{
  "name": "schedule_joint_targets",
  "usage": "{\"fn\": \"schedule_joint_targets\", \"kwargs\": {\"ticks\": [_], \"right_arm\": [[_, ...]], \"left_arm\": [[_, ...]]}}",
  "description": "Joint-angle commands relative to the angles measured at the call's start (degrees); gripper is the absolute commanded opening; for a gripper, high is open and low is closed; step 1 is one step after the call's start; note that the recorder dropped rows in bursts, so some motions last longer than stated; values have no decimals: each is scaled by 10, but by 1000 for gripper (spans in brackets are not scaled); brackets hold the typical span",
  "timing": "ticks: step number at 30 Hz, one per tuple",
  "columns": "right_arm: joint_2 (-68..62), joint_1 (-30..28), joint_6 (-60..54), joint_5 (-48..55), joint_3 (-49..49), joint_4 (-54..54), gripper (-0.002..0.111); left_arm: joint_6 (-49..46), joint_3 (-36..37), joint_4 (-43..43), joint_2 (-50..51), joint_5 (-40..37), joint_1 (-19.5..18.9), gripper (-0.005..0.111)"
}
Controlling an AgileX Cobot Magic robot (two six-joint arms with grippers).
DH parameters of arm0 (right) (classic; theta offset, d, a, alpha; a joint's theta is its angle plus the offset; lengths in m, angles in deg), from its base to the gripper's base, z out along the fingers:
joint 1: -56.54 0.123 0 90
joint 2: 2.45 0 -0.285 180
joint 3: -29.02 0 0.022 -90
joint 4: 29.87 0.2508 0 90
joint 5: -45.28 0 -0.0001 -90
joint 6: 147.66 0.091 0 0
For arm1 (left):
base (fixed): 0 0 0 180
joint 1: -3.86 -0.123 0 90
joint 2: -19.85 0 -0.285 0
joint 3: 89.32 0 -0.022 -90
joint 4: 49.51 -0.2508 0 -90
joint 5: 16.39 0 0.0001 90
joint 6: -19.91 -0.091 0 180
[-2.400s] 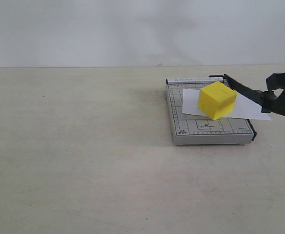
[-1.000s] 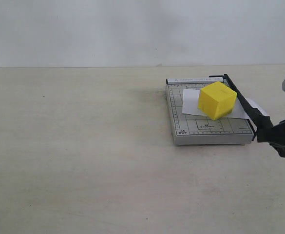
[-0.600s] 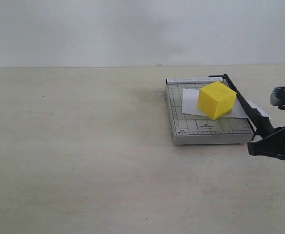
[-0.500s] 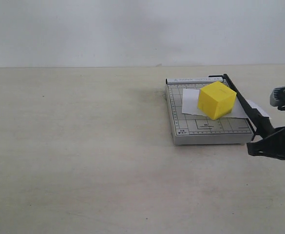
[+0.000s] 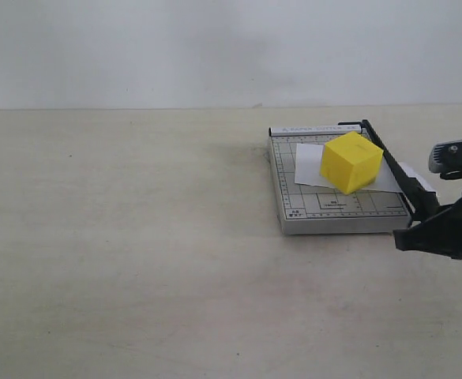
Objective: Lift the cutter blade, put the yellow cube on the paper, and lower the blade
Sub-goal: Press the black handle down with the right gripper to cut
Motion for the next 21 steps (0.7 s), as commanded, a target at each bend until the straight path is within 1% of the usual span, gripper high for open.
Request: {"fn": "schedule_joint_targets", "kwargs": {"ticks": [1,5,7,9,10,11,12,13,14,16,17,18,21], "right_arm": [[-38,0,-1,9,-6,-18,0],[-38,0,0,-4,-6,-18,0],[-38,0,0,-4,-6,-18,0],[-38,0,0,-4,-6,-18,0],[-38,0,10,-4,-8,-18,0],[-38,0,15,3,-10,-18,1],[-38,0,15,16,-15,-18,6],[-38,0,15,28,-18,-18,15],[-38,0,15,31,-18,-18,28],[-38,0,15,42,-18,-18,51],[-38,0,15,42,-18,-18,58],[-38,0,15,43,-18,-18,60],[-29,0,15,55,-18,-18,59]], "left_arm": [[-1,0,4,0,-3,-1,4],[-1,0,4,0,1,-1,4],[-1,0,4,0,28,-1,4],[-26,0,10,0,44,-1,4],[-89,0,69,0,45,-1,4],[-181,0,150,0,45,-1,4],[-295,0,248,0,45,-1,4],[-402,0,337,0,45,-1,4],[-486,0,415,0,45,-1,4],[-528,0,453,0,46,-1,4],[-535,0,463,0,46,-1,4],[-543,0,474,0,46,-1,4],[-580,0,514,0,46,-1,4]]}}
